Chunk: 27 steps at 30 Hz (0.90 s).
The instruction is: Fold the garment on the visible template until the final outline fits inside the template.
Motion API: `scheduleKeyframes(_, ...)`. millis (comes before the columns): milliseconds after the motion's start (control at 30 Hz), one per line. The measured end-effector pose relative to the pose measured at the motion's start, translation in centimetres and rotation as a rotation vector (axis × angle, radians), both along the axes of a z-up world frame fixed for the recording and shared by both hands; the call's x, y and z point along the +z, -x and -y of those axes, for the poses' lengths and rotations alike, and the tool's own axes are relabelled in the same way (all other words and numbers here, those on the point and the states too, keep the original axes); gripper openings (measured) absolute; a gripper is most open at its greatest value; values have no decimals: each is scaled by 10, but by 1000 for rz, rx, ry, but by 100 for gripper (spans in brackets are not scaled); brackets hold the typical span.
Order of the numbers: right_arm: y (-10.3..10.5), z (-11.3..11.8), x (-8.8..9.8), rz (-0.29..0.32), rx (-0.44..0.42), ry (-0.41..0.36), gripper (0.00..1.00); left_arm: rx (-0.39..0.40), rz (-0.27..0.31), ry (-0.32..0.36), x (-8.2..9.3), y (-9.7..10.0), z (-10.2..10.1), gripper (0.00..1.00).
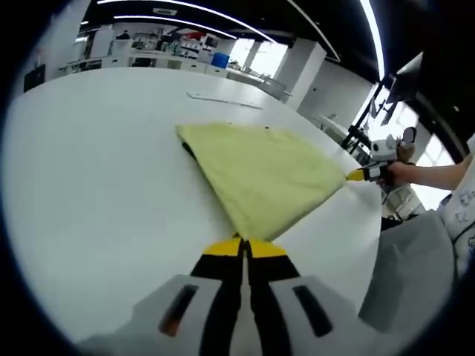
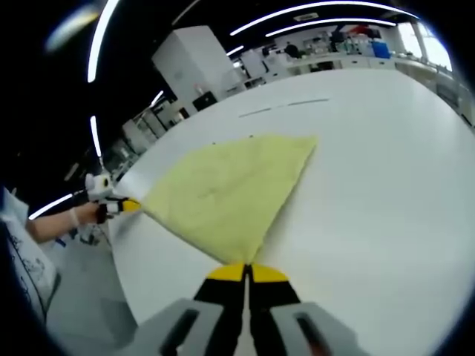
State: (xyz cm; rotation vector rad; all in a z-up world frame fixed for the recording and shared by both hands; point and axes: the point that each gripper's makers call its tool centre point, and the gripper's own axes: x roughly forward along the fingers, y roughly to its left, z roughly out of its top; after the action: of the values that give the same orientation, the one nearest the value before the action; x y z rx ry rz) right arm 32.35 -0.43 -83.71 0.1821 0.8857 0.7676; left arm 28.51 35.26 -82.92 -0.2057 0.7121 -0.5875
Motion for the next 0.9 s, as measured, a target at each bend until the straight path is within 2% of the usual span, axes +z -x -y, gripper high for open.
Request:
scheduleKeyframes(267, 7, -4, -1, -3, 13, -2, 0, 11, -6, 7, 0, 11, -5, 0)
scheduleKeyframes(567, 9, -6, 2, 17, 30, 3, 0, 16, 5, 13, 0, 7, -4, 0)
scheduleKeyframes(667, 5, -2, 5, 39, 21, -9, 7, 21, 15, 15, 3, 8, -7, 0)
scheduleKeyframes(700, 4, -2, 8, 51, 18, -13, 12, 24, 17, 12, 3, 8, -8, 1)
scheduleKeyframes(800, 3, -3, 14, 93, 15, -11, 27, 36, 42, 14, 11, 7, -11, 16)
scheduleKeyframes(900, 2, -1, 19, 131, 17, 0, 47, 28, 73, -31, 15, 6, -14, 37)
